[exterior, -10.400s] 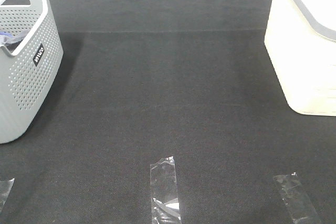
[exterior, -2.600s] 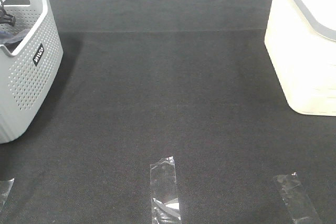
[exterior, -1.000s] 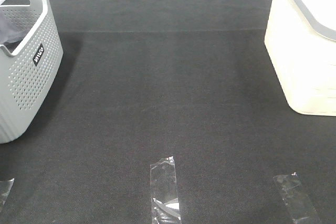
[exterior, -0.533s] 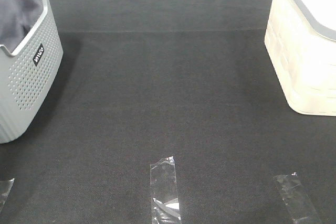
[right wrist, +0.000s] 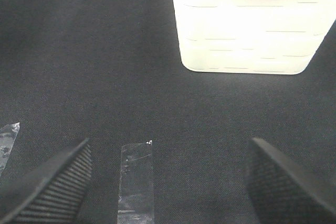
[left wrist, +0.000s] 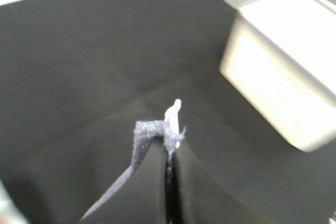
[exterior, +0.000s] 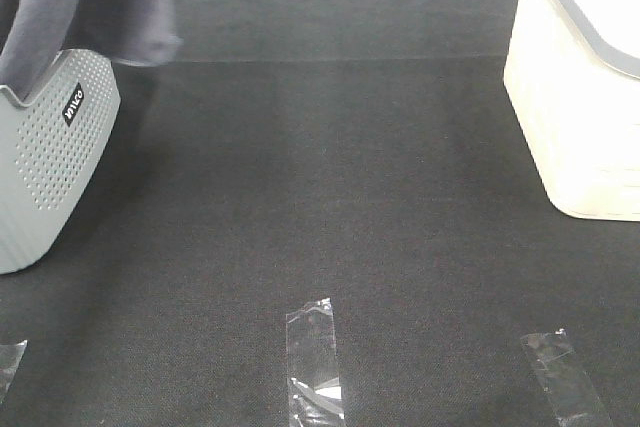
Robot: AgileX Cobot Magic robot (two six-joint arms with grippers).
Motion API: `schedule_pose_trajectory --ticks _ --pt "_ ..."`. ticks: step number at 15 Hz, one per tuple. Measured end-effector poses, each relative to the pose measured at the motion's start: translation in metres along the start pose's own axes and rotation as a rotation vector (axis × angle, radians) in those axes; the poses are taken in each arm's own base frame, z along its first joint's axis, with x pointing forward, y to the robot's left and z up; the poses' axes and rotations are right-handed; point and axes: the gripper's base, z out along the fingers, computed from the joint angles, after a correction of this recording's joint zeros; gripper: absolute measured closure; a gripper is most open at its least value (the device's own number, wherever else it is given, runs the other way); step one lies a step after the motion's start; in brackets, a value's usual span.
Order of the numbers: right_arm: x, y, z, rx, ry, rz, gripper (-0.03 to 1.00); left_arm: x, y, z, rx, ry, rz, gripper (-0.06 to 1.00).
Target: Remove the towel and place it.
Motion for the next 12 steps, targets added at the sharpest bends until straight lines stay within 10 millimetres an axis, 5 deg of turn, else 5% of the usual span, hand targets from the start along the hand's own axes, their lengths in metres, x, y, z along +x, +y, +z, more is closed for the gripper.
schedule_pose_trajectory --ticks 6,12 --pt "-0.013 0.008 0.018 -0.108 0.139 0.019 0.21 0.001 -0.069 0.014 0.179 0.065 0.106 0.94" --pt "-0.047 0.035 0.048 -0.476 0.152 -0.119 0.22 0.005 -0.135 0.026 0.337 0.093 0.198 0.94"
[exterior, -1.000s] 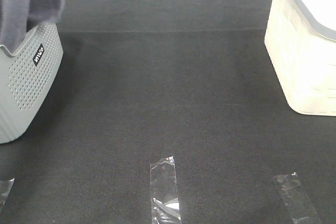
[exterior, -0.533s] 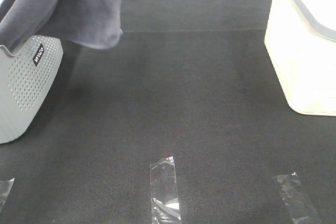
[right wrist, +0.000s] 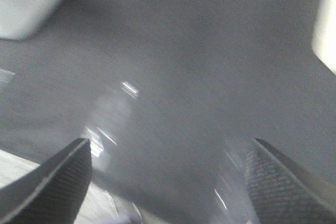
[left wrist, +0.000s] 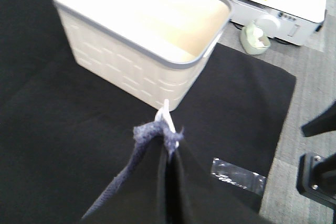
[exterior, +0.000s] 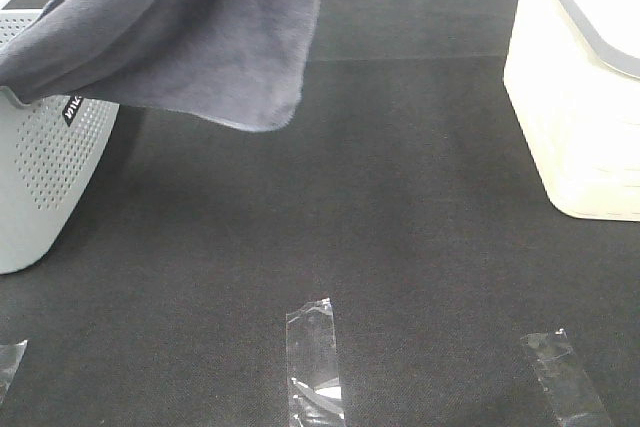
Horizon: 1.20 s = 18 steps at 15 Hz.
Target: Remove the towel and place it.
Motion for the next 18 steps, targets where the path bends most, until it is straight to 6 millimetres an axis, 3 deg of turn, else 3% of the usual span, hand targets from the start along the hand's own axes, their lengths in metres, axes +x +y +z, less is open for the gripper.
schedule_pose_trajectory --ticks 5,10,12,13,18 --pt "-0.036 -0.001 0.031 -0.278 -0.11 -0.165 0.25 -0.003 -0.033 0.014 0.079 0.017 0.054 0.94" --pt "-0.055 -0.02 0.076 -0.474 -0.136 -0.208 0.25 -0.003 -0.077 0.027 0.186 0.036 0.121 0.94" --pt "-0.057 -0.025 0.085 -0.492 -0.145 -0.204 0.25 -0.003 -0.082 0.028 0.197 0.037 0.127 0.94" --pt "-0.061 -0.031 0.1 -0.548 -0.178 -0.195 0.25 -0.003 -0.083 0.028 0.201 0.039 0.126 0.94" --pt "-0.062 -0.044 0.124 -0.601 -0.203 -0.121 0.26 -0.003 -0.083 0.028 0.201 0.041 0.115 0.94"
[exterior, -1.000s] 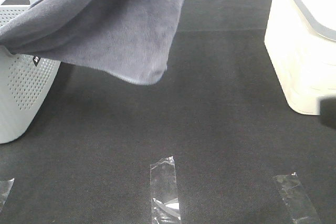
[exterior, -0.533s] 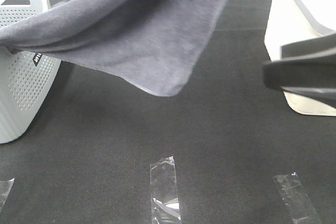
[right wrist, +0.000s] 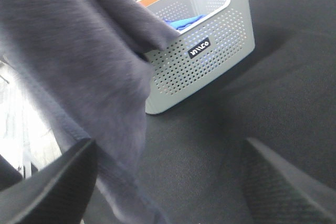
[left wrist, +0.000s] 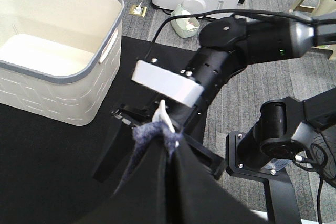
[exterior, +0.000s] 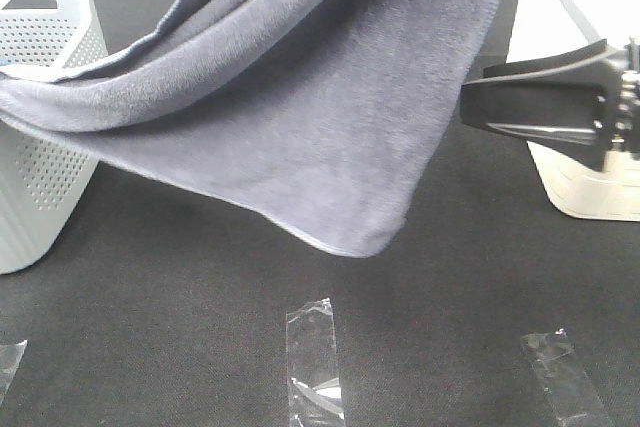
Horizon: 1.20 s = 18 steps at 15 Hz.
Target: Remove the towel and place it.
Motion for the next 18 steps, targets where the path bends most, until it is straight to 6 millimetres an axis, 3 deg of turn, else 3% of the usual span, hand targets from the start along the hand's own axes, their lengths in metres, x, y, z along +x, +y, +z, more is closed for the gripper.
schedule_pose_trajectory --ticks 3,8,18 --pt "0.007 -0.005 0.013 -0.071 0.009 0.036 0.26 0.0 0.0 0.0 0.0 0.0 0.0 0.94" --pt "0.02 0.013 0.052 -0.111 0.113 -0.046 0.26 0.0 0.0 0.0 0.0 0.0 0.0 0.94" --pt "0.03 0.028 0.049 -0.272 0.226 -0.024 0.51 0.007 0.018 -0.002 -0.193 0.08 0.057 0.94"
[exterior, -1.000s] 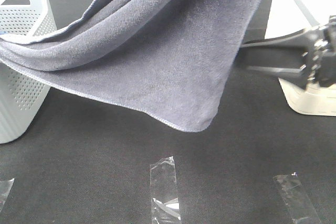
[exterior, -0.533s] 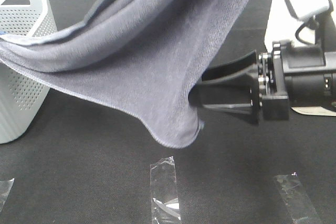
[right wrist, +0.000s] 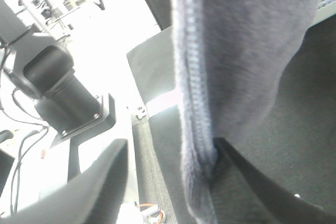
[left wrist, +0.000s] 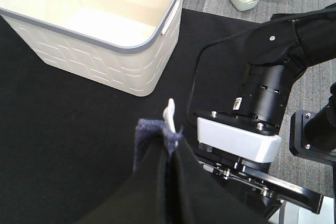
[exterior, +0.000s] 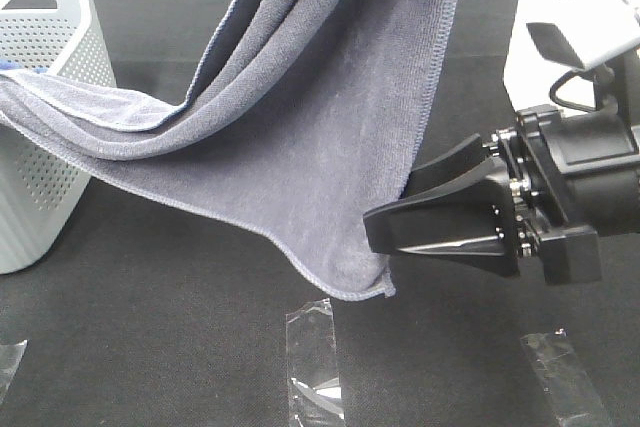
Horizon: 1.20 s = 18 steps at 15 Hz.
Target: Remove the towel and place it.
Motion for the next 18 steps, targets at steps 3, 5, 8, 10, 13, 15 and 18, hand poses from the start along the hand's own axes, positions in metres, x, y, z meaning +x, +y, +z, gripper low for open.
schedule_pose_trajectory --ticks 3,5,8,10,13,15,18 --pt "0.002 0.001 0.0 -0.009 0.02 0.012 0.54 0.001 0.002 0.0 -0.024 0.009 -0.002 0.94" --pt "0.002 0.001 0.0 -0.011 0.027 0.027 0.54 0.001 0.003 0.0 -0.036 0.014 -0.006 0.94" --pt "0.001 0.001 0.0 -0.008 0.016 0.039 0.54 0.001 0.004 0.0 -0.039 0.015 -0.008 0.94" --pt "0.0 0.001 0.0 -0.006 0.005 0.05 0.5 0.001 0.004 0.0 -0.039 0.015 -0.011 0.94" --pt "-0.001 0.0 0.0 0.001 -0.008 0.059 0.48 0.002 0.005 0.0 -0.055 0.021 -0.031 0.94" --pt "-0.001 -0.003 0.0 0.035 -0.009 0.062 0.48 0.002 0.006 0.0 -0.068 0.024 -0.042 0.94" --pt "0.004 -0.012 0.004 0.032 -0.01 0.114 0.48 -0.002 0.008 0.0 -0.085 -0.019 -0.042 0.94"
